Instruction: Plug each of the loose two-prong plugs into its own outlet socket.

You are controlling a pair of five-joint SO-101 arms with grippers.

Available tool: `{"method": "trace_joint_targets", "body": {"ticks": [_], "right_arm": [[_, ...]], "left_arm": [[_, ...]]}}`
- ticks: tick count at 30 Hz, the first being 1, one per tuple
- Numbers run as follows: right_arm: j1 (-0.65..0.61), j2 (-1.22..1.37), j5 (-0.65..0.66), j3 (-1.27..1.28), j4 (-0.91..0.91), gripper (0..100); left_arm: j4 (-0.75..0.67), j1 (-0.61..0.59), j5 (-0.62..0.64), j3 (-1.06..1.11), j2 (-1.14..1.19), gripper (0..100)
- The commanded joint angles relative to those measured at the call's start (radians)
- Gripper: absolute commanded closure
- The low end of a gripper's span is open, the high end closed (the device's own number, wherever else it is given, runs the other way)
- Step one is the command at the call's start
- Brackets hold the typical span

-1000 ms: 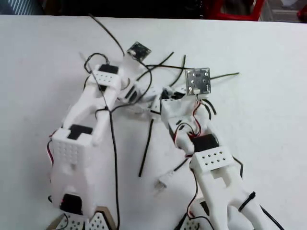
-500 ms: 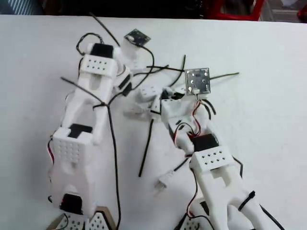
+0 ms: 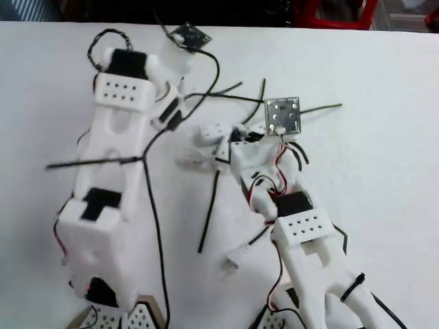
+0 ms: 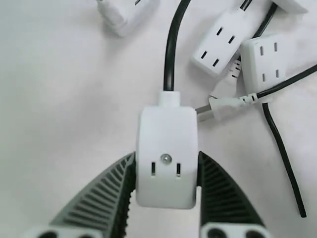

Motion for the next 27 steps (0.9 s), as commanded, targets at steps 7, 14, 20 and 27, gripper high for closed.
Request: {"method": "trace_joint_targets", "body": {"ticks": [7, 14, 20, 27], "right_arm": [[0.005, -0.004, -0.008, -0.011, -0.019, 98.1], [0.005, -0.004, -0.008, -0.011, -0.018, 98.1], [0.005, -0.002, -0.008, -0.011, -0.016, 98.1], [0.005, -0.002, -0.008, -0.011, -0.016, 98.1]], "left_arm": [[-0.11, 0.051, -0.006, 0.621, -0.512, 97], [-0.488, 0.101, -0.006, 1.162, -0.73, 97], [-0.638, 0.091, -0.006, 1.355, -0.762, 80], [-0.563, 0.084, -0.014, 1.321, -0.776, 76]]}}
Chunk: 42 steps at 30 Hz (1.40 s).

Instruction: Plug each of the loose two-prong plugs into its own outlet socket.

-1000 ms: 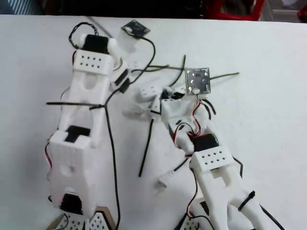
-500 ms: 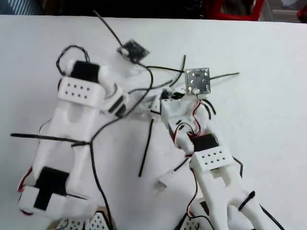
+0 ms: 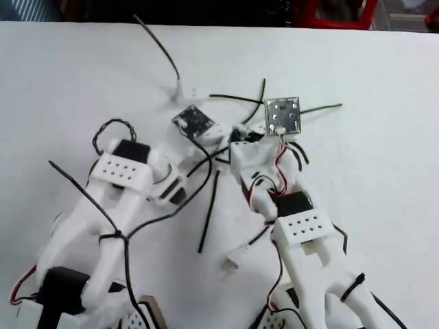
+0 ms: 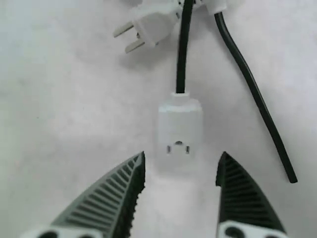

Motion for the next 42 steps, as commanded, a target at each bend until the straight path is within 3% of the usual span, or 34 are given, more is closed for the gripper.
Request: {"method": "trace_joint_targets", "body": {"ticks": [1, 6, 17, 25, 31, 34, 42], "right_arm": [[0.005, -0.002, -0.008, -0.011, -0.015, 98.1], [0.005, -0.002, -0.006, -0.011, -0.015, 98.1], [0.005, -0.002, -0.006, -0.011, -0.015, 98.1], [0.005, -0.002, -0.006, -0.011, -0.013, 98.1], [0.007, -0.002, -0.006, -0.011, -0.013, 98.1], [0.007, -0.002, -0.006, -0.009, -0.013, 98.1], [0.007, -0.002, -0.006, -0.009, -0.013, 98.1]], "left_arm": [[0.075, 0.001, -0.012, -0.058, -0.073, 76], [0.106, 0.004, -0.012, -0.057, -0.09, 76], [-0.147, 0.005, -0.011, 0.161, -0.085, 76], [-0.143, 0.05, -0.012, 0.037, 0.197, 76], [-0.084, -0.071, -0.014, -0.141, 0.34, 76], [-0.08, -0.14, -0.089, -0.198, 0.378, 76], [-0.08, -0.236, -0.121, -0.299, 0.395, 76]]}}
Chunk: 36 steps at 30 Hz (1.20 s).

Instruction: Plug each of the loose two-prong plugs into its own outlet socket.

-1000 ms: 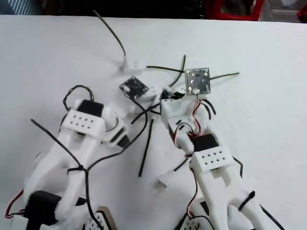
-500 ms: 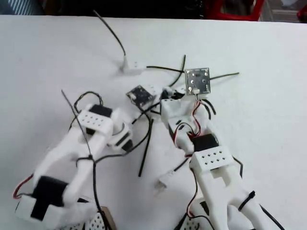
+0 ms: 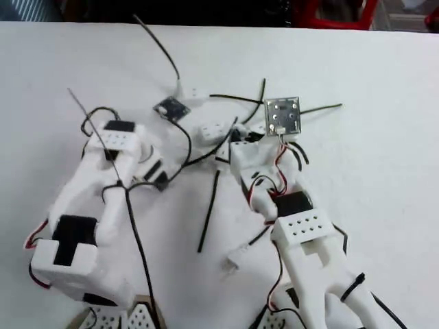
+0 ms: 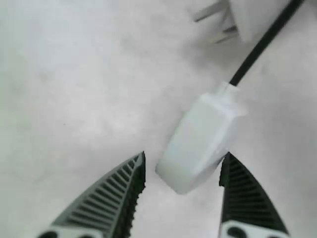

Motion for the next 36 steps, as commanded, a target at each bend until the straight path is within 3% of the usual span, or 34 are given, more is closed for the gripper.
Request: {"method": "trace_joint_targets", "body": {"ticks": [1, 8, 12, 19, 26, 36], "right_arm": [[0.007, -0.002, -0.006, -0.009, -0.013, 98.1], [0.005, -0.002, -0.006, -0.009, -0.013, 98.1], [0.005, -0.002, -0.006, -0.009, -0.013, 98.1], [0.005, -0.002, -0.005, -0.009, -0.013, 98.1], [0.005, -0.002, -0.005, -0.009, -0.013, 98.1], [0.005, -0.002, 0.0, -0.009, -0.013, 98.1]], "left_arm": [[0.009, -0.056, -0.011, -0.103, -0.004, 75], [0.157, -0.058, -0.017, -0.245, -0.005, 75], [0.253, -0.016, -0.121, -0.319, 0.001, 75], [0.227, 0.005, -0.256, -0.315, 0.085, 71], [0.095, -0.001, -0.27, -0.327, 0.249, 71], [0.137, 0.039, -0.269, -0.356, 0.231, 83]]}}
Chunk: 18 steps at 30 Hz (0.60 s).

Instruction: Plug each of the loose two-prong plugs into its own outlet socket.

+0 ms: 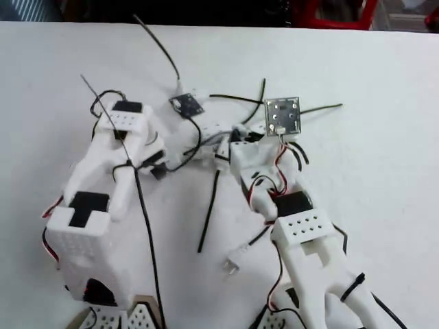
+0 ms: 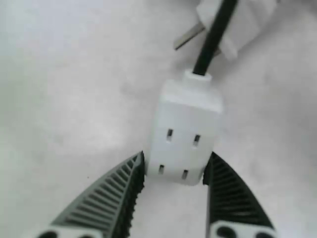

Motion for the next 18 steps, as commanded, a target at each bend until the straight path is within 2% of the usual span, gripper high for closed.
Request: {"method": "trace_joint_targets", "body": {"ticks": [1, 5, 12, 16, 18], "right_arm": [[0.005, -0.002, 0.0, -0.009, -0.013, 98.1], [0.005, -0.002, 0.0, -0.009, -0.013, 98.1], [0.005, -0.002, 0.0, -0.009, -0.015, 98.1], [0.005, -0.002, 0.0, -0.009, -0.013, 98.1], [0.005, -0.002, 0.0, -0.009, -0.013, 98.1]], "left_arm": [[0.011, 0.03, 0.002, -0.026, -0.016, 83], [0.032, 0.05, 0.044, 0.017, -0.015, 84], [0.109, 0.128, 0.321, 0.023, -0.068, 94], [0.112, 0.142, 0.436, 0.023, -0.136, 93], [0.149, 0.143, 0.44, 0.023, -0.162, 88]]}}
